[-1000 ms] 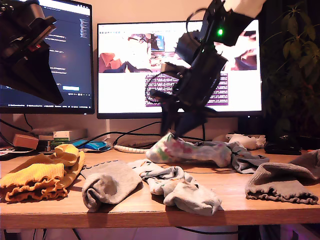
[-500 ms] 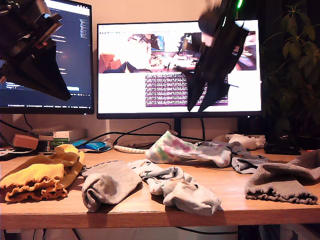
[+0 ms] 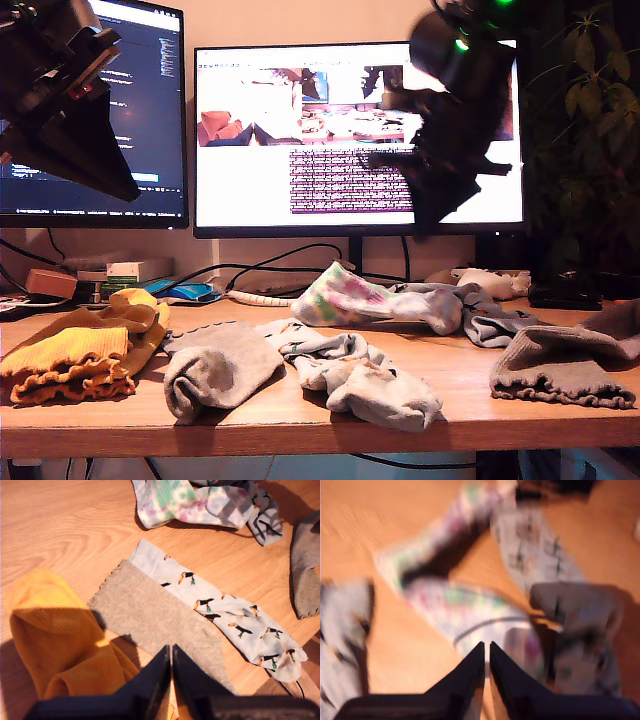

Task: Pair up the socks based on colour and pattern, by placing them on top of one another

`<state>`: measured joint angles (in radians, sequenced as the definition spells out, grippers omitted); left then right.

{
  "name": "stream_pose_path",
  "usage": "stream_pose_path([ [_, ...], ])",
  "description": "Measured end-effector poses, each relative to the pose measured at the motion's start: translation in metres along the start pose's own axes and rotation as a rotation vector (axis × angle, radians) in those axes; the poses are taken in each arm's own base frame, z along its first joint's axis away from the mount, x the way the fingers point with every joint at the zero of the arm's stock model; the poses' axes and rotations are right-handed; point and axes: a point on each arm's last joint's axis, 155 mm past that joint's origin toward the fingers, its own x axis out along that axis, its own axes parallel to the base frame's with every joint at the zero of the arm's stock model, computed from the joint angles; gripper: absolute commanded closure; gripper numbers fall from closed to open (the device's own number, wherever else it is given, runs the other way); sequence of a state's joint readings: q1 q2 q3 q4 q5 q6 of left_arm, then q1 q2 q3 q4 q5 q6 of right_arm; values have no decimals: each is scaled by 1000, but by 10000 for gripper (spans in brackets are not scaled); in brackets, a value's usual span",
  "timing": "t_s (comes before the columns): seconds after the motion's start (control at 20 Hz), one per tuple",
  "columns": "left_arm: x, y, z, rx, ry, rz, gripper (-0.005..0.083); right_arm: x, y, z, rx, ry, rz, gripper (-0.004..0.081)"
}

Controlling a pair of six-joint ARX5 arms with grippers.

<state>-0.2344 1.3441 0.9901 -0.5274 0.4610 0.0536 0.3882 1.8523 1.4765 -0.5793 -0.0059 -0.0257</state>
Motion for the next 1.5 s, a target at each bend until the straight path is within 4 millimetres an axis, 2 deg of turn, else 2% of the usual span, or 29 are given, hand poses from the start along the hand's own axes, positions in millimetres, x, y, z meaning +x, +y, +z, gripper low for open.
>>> stream_pose_path([
  [0.15, 0, 0, 1, 3, -2, 1, 792, -31, -6, -12, 3, -56, -29, 772],
  [0.25, 0, 0, 2, 6, -6, 1, 792, -59, -17, -14, 19, -107, -60, 773],
  [0.35, 0, 0, 4, 9, -14, 0, 792, -72, -35, -30, 68, -110, -94, 773],
  [0.55, 0, 0, 4, 10, -16, -1, 792, -66, -89, -113, 257, 111, -183, 773],
  [0.65, 0, -5, 5, 12, -19, -25, 792, -70, -109, -134, 321, 172, -213, 773],
  [0.8, 2, -38, 15, 84, -57, -149, 792, -73, -119, -143, 358, 194, -217, 746],
  [0.85, 5, -51, 15, 120, -57, -180, 792, -74, -119, -144, 367, 195, -205, 674],
  [0.95, 14, -79, 5, 186, -23, -240, 792, -73, -121, -143, 361, 184, -177, 446],
  [1.0, 18, -90, 1, 220, -8, -263, 792, -73, -124, -141, 369, 171, -171, 403],
  [1.1, 26, -106, -8, 259, 20, -298, 791, -73, -133, -136, 378, 139, -168, 401],
  [1.2, 27, -112, -10, 321, 17, -308, 784, -65, -142, -140, 408, 144, -161, 399],
  [1.4, 28, -108, -12, 326, 26, -287, 784, -30, -152, -161, 468, 209, -111, 399],
  [1.5, 29, -105, -12, 325, 29, -269, 784, -21, -151, -165, 493, 216, -70, 410],
])
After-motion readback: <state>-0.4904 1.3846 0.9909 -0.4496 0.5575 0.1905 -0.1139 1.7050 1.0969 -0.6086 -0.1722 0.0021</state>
